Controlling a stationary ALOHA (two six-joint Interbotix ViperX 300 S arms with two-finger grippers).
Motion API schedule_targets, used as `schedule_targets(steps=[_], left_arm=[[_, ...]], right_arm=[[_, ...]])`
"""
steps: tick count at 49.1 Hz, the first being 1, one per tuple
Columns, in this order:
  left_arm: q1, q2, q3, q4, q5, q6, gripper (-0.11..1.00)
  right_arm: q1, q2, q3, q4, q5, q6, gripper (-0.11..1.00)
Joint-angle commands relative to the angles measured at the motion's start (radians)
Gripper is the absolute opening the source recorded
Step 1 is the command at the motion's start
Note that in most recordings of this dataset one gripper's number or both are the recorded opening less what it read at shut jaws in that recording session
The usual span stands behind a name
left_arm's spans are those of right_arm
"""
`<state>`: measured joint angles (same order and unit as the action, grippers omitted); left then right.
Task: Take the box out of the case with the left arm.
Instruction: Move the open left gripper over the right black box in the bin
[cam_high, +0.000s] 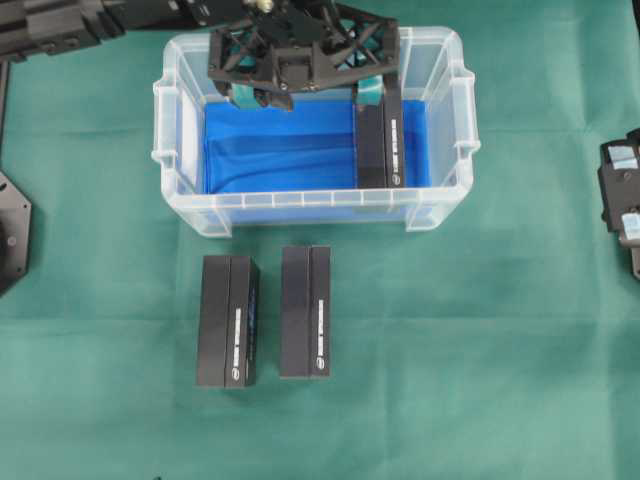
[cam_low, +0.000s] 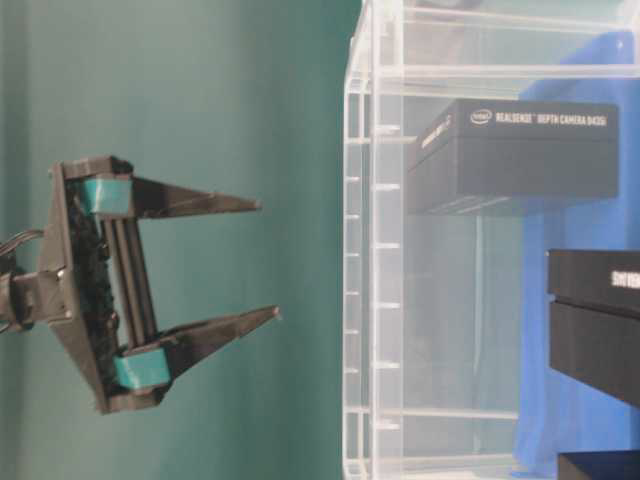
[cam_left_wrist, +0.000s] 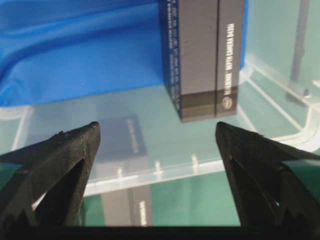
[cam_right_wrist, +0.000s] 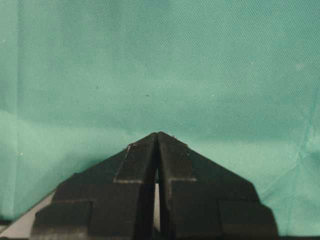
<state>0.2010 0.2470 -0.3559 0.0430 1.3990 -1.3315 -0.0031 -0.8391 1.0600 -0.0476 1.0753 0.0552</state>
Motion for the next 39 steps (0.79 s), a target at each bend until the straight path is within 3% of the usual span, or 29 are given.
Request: schedule_targets(steps=[1, 27, 39], left_arm=[[-0.006, -0.003, -0.029, 0.005, -0.026, 0.008, 0.94], [-0.017, 0.181, -0.212, -0.002, -0.046, 0.041, 0.94], [-0.011, 0.192, -0.218, -0.002, -0.005, 0.041, 0.94]], right_arm=[[-0.002, 0.003, -0.025, -0.003, -0.003, 0.002, -0.01], [-0.002, 0.003, -0.026, -0.011, -0.003, -0.005, -0.01], [-0.002, 0.003, -0.026, -0.011, -0.003, -0.005, -0.01]])
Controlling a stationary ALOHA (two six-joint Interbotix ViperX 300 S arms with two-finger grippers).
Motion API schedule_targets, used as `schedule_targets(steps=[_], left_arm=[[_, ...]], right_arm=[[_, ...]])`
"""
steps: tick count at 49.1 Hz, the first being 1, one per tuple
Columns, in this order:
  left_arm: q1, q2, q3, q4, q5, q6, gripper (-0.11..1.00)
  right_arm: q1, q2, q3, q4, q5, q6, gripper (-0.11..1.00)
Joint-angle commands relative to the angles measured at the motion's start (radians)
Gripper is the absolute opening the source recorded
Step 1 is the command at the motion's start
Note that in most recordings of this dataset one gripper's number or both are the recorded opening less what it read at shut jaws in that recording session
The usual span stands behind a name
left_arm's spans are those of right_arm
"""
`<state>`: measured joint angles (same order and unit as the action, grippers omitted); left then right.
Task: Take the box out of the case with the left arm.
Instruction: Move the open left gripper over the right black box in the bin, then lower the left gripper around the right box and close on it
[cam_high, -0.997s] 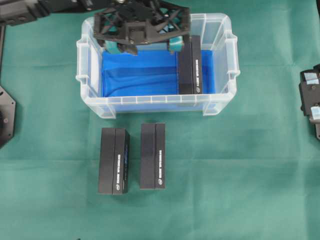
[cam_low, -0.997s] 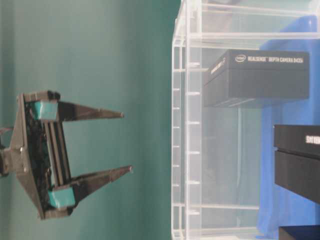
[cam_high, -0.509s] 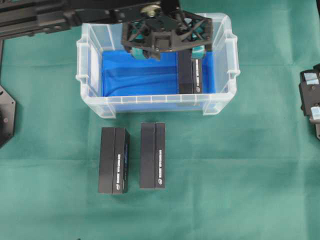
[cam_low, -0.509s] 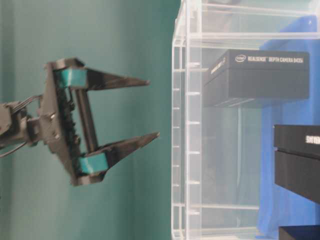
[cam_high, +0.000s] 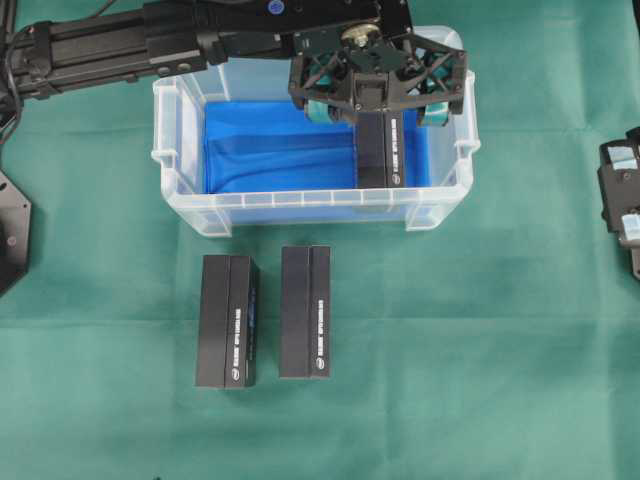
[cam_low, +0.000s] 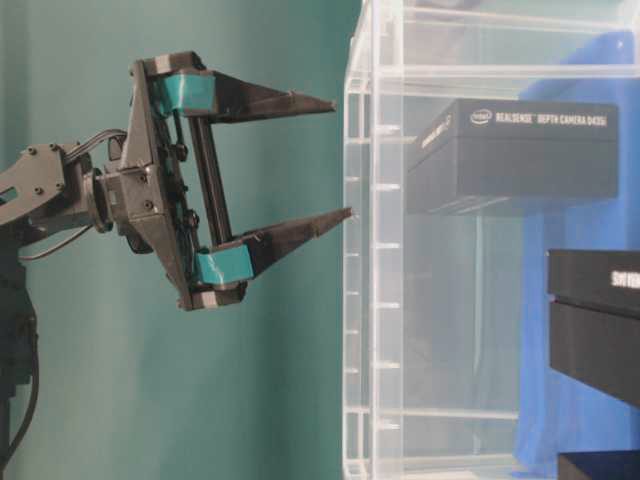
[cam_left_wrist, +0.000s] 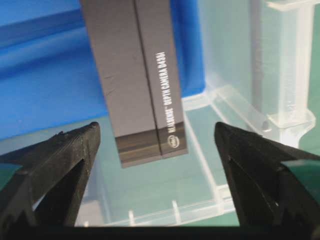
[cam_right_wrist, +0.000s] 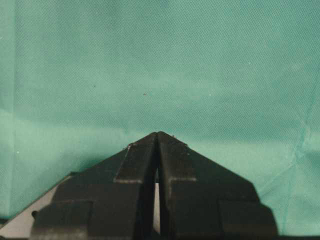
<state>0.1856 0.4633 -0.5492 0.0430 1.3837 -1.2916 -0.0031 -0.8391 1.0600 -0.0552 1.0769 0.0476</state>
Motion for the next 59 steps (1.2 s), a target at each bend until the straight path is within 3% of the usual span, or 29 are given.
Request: schedule_targets(steps=[1, 59], left_arm=[[0.005, -0.023, -0.025, -0.002, 0.014, 0.002, 0.94], [-0.002, -0.021, 0.002, -0.002, 0.0, -0.014, 0.94]], right_arm=[[-0.002, 0.003, -0.026, -0.003, -0.005, 0.003, -0.01], [-0.002, 0.003, -0.026, -0.011, -0.005, 0.003, -0.01]])
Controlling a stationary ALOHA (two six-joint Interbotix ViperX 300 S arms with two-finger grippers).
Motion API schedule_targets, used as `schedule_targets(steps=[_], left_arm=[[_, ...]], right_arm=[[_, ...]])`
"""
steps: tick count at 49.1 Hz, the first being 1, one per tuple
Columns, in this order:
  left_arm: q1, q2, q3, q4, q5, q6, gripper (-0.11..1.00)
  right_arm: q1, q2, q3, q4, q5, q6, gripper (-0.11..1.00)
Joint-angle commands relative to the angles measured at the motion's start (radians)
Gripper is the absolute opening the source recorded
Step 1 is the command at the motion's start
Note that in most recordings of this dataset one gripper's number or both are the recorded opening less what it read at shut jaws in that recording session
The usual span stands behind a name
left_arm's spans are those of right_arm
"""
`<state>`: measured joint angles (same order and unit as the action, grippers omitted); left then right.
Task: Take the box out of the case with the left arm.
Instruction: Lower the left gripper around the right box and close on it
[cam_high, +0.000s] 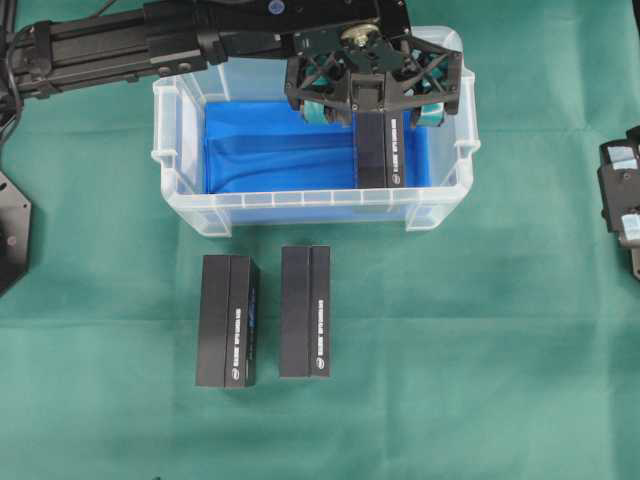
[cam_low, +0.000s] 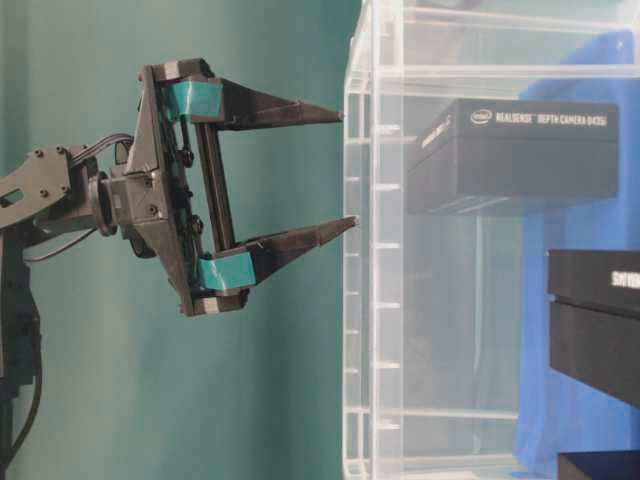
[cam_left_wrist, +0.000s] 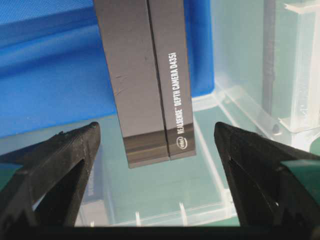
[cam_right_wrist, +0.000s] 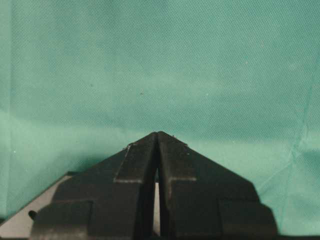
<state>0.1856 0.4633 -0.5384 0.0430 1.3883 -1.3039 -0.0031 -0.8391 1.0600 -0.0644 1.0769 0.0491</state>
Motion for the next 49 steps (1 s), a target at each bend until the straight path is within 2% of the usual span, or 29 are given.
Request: schedule_targets(steps=[1, 49], left_arm=[[-0.002, -0.021, -0.008, -0.002, -0.005, -0.003, 0.94], [-0.002, -0.021, 0.029, -0.002, -0.052, -0.032, 0.94]], right_arm=[[-0.002, 0.003, -0.026, -0.002, -0.005, 0.002, -0.01], [-0.002, 0.003, -0.026, -0.002, -0.005, 0.002, -0.01]])
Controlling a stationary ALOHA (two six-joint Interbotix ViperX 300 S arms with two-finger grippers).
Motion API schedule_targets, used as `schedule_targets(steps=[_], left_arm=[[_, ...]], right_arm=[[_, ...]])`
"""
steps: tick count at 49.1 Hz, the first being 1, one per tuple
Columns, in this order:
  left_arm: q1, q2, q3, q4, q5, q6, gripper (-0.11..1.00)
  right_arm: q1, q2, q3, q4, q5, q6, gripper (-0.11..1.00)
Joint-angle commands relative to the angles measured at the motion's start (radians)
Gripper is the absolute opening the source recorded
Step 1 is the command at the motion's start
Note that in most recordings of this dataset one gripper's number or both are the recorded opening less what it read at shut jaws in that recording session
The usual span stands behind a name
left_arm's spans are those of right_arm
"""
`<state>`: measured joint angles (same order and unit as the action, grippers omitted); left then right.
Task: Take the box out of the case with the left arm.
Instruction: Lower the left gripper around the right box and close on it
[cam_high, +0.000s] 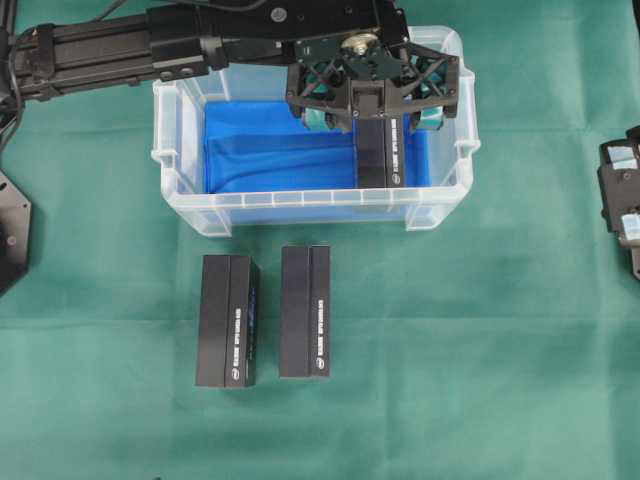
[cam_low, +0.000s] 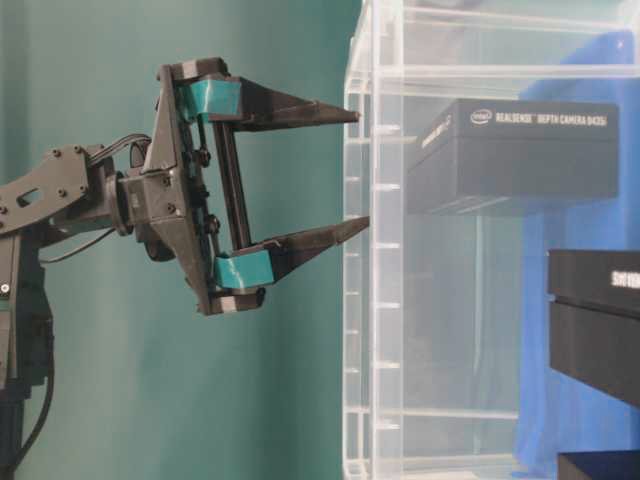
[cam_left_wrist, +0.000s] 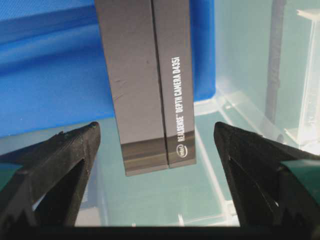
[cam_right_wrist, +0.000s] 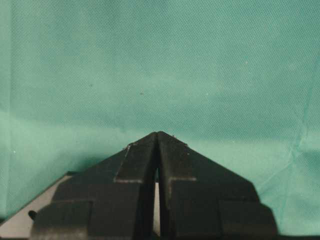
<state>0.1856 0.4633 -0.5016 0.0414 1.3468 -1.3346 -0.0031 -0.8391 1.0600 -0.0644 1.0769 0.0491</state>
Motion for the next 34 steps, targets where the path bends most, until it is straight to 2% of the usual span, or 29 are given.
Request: schedule_targets(steps=[1, 34], left_arm=[[-0.002, -0.021, -0.006, 0.0, -0.015, -0.003, 0.94], [-0.005, -0.021, 0.097, 0.0, -0.118, -0.038, 0.94]], right_arm=[[-0.002, 0.003, -0.026, -0.002, -0.005, 0.002, -0.01], [-0.002, 0.003, -0.025, -0.002, -0.005, 0.0, -0.01]])
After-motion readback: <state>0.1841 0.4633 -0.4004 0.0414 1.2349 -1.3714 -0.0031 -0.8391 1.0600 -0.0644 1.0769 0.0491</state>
